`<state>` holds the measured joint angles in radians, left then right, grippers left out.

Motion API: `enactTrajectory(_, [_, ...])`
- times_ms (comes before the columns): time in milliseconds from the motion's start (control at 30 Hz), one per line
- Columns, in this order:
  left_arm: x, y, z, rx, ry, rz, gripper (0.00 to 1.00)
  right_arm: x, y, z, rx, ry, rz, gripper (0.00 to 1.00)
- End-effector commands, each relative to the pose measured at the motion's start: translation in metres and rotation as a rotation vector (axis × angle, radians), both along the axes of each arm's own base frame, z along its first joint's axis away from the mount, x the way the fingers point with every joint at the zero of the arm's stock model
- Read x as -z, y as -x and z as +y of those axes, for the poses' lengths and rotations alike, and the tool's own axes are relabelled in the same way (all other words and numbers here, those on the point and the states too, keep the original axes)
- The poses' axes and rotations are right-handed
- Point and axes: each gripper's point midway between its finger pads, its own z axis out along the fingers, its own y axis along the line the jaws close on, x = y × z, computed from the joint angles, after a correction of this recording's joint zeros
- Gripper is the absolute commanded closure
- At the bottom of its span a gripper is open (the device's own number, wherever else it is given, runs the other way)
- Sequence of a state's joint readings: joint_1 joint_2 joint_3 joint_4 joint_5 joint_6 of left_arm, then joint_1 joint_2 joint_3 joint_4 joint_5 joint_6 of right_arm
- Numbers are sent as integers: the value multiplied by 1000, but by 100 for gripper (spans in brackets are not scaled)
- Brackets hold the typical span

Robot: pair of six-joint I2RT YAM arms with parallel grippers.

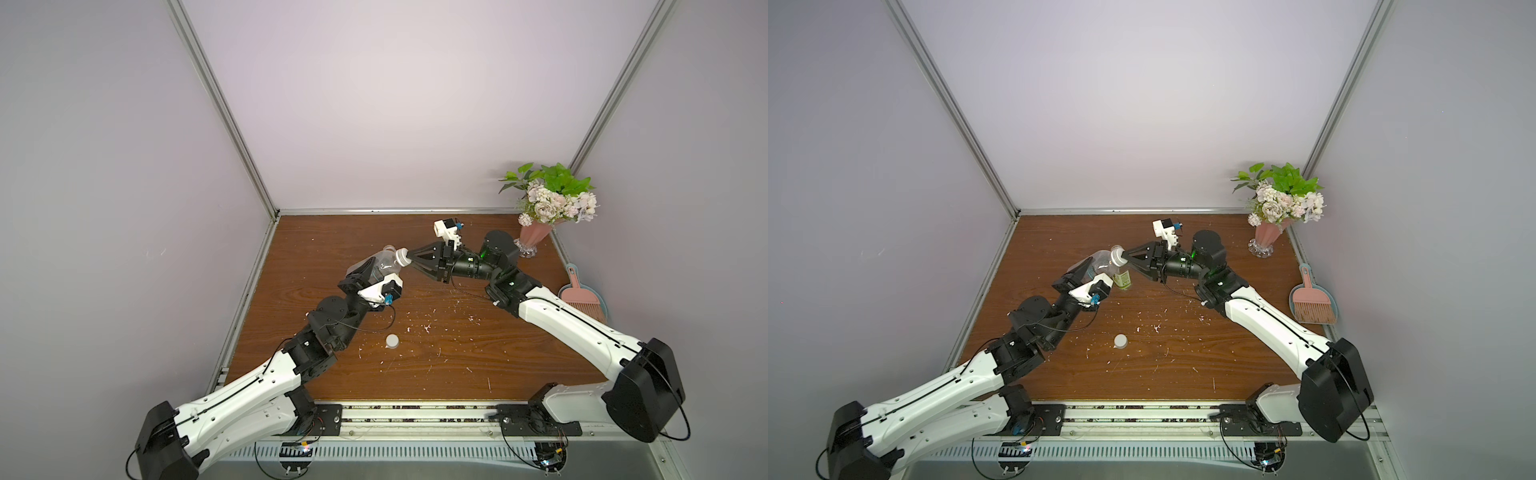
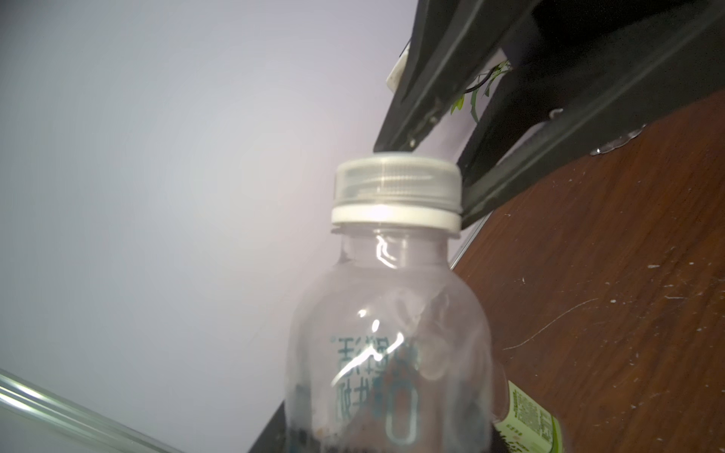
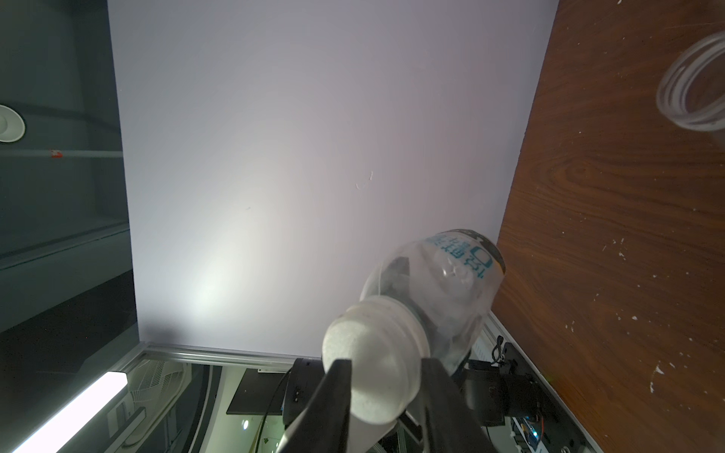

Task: Screw on the bottle caps
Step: Screw the bottle cap onto the plastic bottle.

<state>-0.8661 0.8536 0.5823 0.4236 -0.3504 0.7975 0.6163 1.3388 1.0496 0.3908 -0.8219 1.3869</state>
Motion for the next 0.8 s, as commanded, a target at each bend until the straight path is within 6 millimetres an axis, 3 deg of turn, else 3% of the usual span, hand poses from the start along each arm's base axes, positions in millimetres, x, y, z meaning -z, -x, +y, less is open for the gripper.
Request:
enactTrajectory(0, [-19,29,-34,218,44,-43,100,-8,16,-4,-56,43,-75,55])
enactTrajectory(133, [-19,30,-35,229,58,-25,100,-11,11,-17,-10,79,-132,47])
enactTrajectory(333, [-22,38,-41,292,96,51,100,-19,9,-36,23,189,-304,42])
enactTrajectory(567, [-10,66,-59,471,120,299,100,-37,12,-78,91,510,-780,41])
enactTrajectory(767, [10,92,-67,583,90,512,100,-30,48,-103,-16,637,-1198,41])
